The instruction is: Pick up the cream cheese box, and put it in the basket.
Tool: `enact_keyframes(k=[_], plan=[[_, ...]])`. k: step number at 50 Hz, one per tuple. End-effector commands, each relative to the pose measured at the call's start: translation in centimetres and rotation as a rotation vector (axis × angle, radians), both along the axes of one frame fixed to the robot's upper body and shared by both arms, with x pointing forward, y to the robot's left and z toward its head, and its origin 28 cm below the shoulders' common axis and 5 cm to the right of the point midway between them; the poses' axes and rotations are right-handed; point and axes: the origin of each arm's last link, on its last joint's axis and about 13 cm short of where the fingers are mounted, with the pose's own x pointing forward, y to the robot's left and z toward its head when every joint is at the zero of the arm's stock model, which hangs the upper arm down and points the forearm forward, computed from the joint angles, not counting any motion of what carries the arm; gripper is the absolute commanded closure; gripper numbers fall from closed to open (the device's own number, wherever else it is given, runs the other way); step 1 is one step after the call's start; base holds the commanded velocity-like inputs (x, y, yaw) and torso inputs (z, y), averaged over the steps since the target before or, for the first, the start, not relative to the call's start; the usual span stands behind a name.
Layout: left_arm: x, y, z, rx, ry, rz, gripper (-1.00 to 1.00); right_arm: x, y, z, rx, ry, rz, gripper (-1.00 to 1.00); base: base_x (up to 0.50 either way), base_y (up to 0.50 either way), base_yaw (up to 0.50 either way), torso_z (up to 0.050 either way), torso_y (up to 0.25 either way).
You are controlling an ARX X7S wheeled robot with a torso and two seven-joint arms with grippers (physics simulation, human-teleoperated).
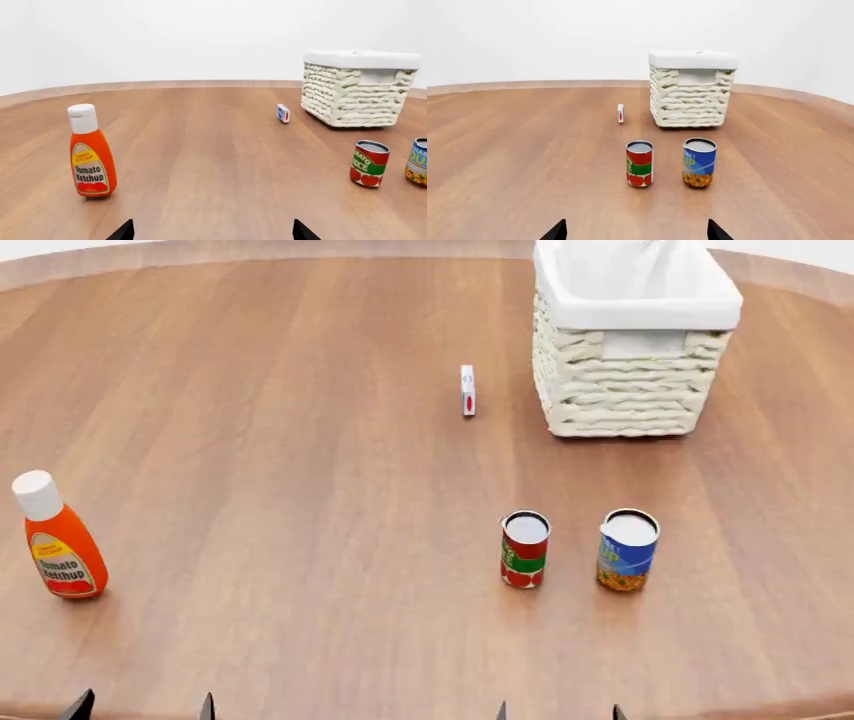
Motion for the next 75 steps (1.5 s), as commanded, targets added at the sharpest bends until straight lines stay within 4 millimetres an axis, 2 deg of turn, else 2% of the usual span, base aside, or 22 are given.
enact_keyframes(k=[1, 21, 33, 54, 75], plan=[[0.0, 0.0, -0.1, 0.03, -0.001, 0.0, -1.0, 0.0, 0.0, 0.1, 0.0, 0.0, 0.0, -1.0, 0.0, 0.0, 0.0, 0.0, 0.0], [-0.1, -0.1, 0.2, 0.002, -0.004, -0.001, -1.0, 0.0, 0.0, 0.0, 0.004, 0.012, 0.01, -1.0, 0.02, 0.0, 0.0, 0.0, 0.0], [-0.4, -0.3, 0.1, 0.018, -0.022, -0.007, -1.0, -1.3, -0.1, 0.8, 0.005, -0.053, 0.027, -1.0, 0.12, -0.03, 0.0, 0.0, 0.0], [-0.3, -0.3, -0.2, 0.016, -0.011, -0.009, -1.0, -1.4, 0.2, 0.2, -0.009, -0.028, 0.054, -1.0, 0.32, -0.23, 0.0, 0.0, 0.0], [-0.2, -0.3, 0.2, 0.015, -0.019, -0.009, -1.0, -1.8, 0.6, 0.7, -0.036, -0.054, 0.071, -1.0, 0.32, -0.24, 0.0, 0.0, 0.0]])
